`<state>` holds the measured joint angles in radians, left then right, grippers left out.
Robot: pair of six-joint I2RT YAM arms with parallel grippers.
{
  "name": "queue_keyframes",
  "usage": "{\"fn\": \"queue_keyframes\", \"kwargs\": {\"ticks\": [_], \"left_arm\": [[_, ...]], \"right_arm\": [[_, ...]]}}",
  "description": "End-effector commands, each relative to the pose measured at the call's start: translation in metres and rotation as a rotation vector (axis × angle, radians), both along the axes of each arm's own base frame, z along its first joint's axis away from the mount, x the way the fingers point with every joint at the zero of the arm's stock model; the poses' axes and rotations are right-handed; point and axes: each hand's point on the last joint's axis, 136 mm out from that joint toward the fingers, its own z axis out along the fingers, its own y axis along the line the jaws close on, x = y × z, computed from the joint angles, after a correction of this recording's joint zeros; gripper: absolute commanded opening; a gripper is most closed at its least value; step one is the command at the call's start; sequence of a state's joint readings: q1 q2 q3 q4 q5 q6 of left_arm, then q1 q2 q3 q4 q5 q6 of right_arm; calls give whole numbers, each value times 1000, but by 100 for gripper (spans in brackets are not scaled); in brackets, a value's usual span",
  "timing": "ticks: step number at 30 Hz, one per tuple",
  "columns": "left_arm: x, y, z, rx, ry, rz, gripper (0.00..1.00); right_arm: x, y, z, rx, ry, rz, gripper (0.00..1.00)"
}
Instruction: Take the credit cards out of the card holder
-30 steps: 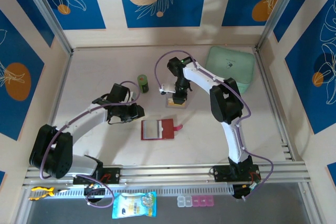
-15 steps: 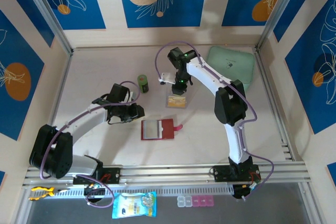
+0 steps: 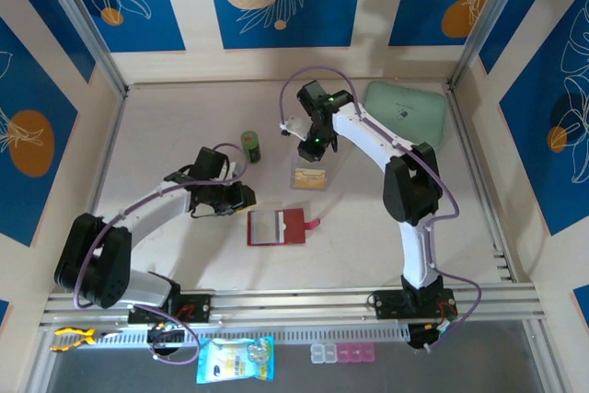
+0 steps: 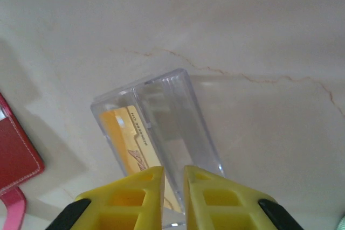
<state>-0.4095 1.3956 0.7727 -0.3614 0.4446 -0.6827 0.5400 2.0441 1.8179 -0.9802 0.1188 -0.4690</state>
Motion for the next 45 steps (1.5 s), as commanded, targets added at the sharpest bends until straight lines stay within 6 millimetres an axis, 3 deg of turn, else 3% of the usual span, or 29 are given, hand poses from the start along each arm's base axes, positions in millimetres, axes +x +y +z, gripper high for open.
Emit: {"fn": "queue_keyframes", "kwargs": {"ticks": [1, 5, 12, 23, 30, 45], "left_arm": [[0, -3, -3, -33, 18, 1, 26], [-2, -5, -7, -40, 27, -3, 25], [-16, -5, -19, -15, 45, -19, 21], [-36, 6, -46, 35, 67, -12, 15], [-42, 7, -56, 45, 91, -18, 12], [-47, 16, -64, 96, 105, -14, 10]], "right_arm": [[-10, 19, 38, 202, -3, -220, 18], [-34, 28, 46, 351, 75, -407, 18], [-83, 45, 42, 523, 293, -613, 18], [-146, 75, 3, 506, 536, -729, 19], [-160, 84, -17, 482, 593, -738, 39], [-175, 117, -47, 409, 694, -720, 40]]}}
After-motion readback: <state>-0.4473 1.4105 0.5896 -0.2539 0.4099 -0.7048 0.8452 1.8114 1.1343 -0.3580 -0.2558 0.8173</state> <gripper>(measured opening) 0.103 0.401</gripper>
